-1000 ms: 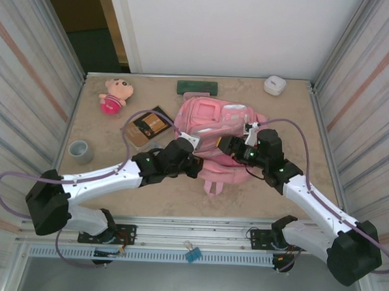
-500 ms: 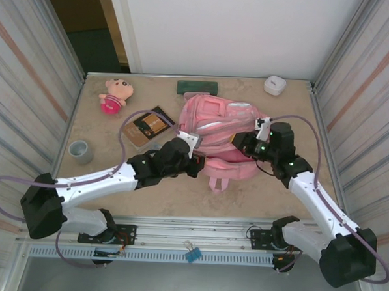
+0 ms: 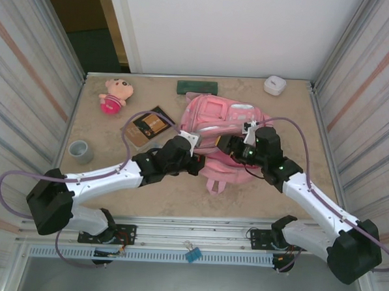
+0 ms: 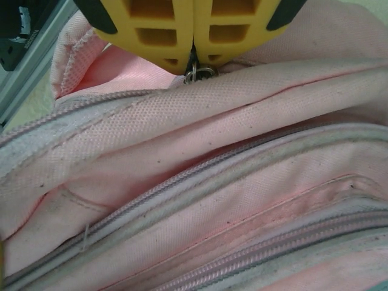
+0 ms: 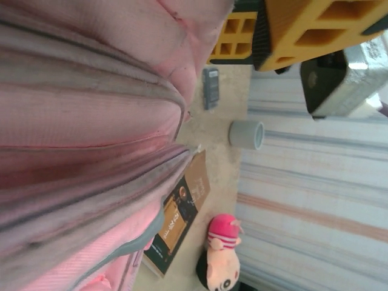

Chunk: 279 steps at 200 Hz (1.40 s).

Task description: Pack the student bag

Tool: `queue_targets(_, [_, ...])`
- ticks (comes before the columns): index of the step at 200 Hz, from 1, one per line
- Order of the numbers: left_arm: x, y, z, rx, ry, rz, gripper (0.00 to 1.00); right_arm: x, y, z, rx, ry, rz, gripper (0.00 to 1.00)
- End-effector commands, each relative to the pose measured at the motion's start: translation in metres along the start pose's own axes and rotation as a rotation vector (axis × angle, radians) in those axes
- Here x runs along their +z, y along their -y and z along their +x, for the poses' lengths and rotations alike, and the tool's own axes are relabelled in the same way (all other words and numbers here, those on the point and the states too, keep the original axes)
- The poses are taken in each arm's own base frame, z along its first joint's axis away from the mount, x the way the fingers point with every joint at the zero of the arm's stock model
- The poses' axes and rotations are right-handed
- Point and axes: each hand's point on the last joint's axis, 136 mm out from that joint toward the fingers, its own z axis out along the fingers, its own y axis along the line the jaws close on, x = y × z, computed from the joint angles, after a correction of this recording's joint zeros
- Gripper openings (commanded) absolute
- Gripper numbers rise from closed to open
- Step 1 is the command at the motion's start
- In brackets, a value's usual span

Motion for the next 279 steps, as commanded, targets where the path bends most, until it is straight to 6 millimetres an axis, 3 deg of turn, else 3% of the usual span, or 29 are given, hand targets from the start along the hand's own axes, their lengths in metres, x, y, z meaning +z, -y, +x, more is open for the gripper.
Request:
queue_targets(1, [-0.011,0.032,-0.032,0.007,0.080,0.114,0.03,-0.002,-0.009,-0.014,-0.057,0.047,0.007,0.33])
queue_targets(18, [-0.011,0.025,-0.020,0.012,0.042,0.098,0.07,-0.001,-0.012,-0.014,-0.086,-0.008,-0.002,0.22])
queue_targets(50, [-0.009,0.023,-0.003,-0.027,0.012,0.135,0.11,0.003,-0.023,-0.009,-0.100,-0.064,-0.056,0.13])
queue_targets(76, [-0.011,0.022,-0.004,-0.028,0.028,0.131,0.19,0.003,-0.026,-0.009,-0.105,-0.073,-0.068,0.11])
queue_targets(112, [-0.011,0.023,-0.002,-0.003,0.012,0.136,0.22,0.003,-0.025,-0.011,-0.106,-0.079,-0.062,0.10])
queue_targets(141, [-0.010,0.015,0.003,0.002,0.001,0.103,0.15,0.003,-0.027,-0.013,-0.115,-0.088,-0.068,0.10])
queue_targets(171, [-0.012,0.006,0.006,0.003,0.002,0.061,0.00,0.001,-0.025,-0.015,-0.115,-0.102,-0.065,0.08])
queue_targets(200, [-0.020,-0.001,0.005,0.018,0.011,0.028,0.00,-0.006,-0.018,-0.021,-0.126,-0.110,-0.037,0.07])
queue_targets(220, [-0.024,0.012,-0.001,-0.025,0.025,0.127,0.00,-0.007,-0.018,-0.021,-0.153,-0.123,-0.028,0.06])
queue_targets(257, [-0.022,0.038,-0.013,-0.242,0.042,0.331,0.00,0.001,-0.039,-0.003,-0.245,-0.166,-0.101,0.05])
queue_targets(279, [-0.019,0.050,-0.011,-0.271,0.004,0.406,0.00,0.002,-0.029,-0.002,-0.264,-0.171,-0.069,0.04])
